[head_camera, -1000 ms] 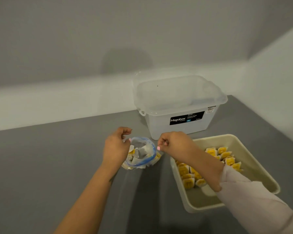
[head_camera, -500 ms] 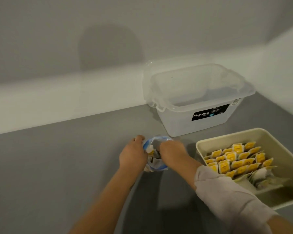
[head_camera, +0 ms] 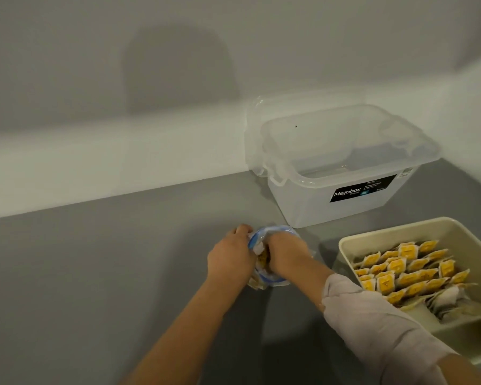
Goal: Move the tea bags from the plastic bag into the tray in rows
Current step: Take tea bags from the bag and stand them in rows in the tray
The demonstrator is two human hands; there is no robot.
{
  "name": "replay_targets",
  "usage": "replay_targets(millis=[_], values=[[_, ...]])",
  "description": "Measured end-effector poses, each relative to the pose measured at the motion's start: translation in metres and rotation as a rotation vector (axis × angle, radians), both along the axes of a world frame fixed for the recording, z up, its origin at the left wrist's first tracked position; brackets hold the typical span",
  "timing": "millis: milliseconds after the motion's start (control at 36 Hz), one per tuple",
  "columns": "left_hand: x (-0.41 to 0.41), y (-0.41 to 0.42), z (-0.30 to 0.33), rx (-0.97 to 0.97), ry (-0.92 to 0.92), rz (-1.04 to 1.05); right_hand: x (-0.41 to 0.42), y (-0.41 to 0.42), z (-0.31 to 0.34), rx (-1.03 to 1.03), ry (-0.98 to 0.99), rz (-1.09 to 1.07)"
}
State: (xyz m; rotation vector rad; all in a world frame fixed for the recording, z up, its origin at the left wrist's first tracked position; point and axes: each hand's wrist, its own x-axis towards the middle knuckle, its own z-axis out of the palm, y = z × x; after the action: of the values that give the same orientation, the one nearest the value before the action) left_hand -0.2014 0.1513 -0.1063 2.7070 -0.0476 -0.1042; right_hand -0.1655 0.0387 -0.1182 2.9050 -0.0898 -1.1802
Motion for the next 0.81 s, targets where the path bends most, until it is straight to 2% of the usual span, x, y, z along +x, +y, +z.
replay_targets(millis=[111, 167, 222, 278, 361, 444, 556, 611, 667, 722, 806], values=[[0.002, -0.001, 0.0, 0.004, -0.005, -0.003, -0.001, -0.007, 0.002, 0.147, -0.104, -0.118], [0.002, 0.0, 0.0, 0.003, -0.004, -0.001, -0.009, -0.015, -0.003, 0.223, -0.307, -0.09], [0.002, 0.0, 0.0, 0.002, -0.011, 0.003, -0.017, -0.02, -0.005, 0.312, -0.427, -0.091], [0.003, 0.0, 0.0, -0.002, -0.017, 0.011, -0.022, -0.023, -0.001, 0.336, -0.451, -0.116], [0.004, -0.001, -0.001, -0.001, -0.016, 0.015, -0.024, -0.031, 0.016, 0.323, -0.535, -0.03], [0.007, -0.002, -0.003, -0.002, -0.009, 0.015, -0.025, -0.041, 0.032, 0.42, -0.588, -0.005], [0.007, -0.002, -0.004, -0.07, -0.083, 0.006, -0.022, -0.049, 0.041, 0.607, -0.642, -0.143], [0.007, -0.004, -0.001, -0.154, -0.212, -0.009, -0.023, -0.049, 0.047, 0.76, -0.641, -0.272], [0.006, -0.008, 0.007, -0.3, -0.243, -0.005, -0.024, -0.047, 0.052, 0.939, -0.603, -0.394], [0.006, -0.013, 0.015, -0.499, -0.158, -0.004, -0.025, -0.044, 0.055, 1.062, -0.574, -0.465], [0.005, -0.017, 0.022, -0.755, -0.042, 0.031, -0.026, -0.041, 0.058, 1.129, -0.546, -0.519]])
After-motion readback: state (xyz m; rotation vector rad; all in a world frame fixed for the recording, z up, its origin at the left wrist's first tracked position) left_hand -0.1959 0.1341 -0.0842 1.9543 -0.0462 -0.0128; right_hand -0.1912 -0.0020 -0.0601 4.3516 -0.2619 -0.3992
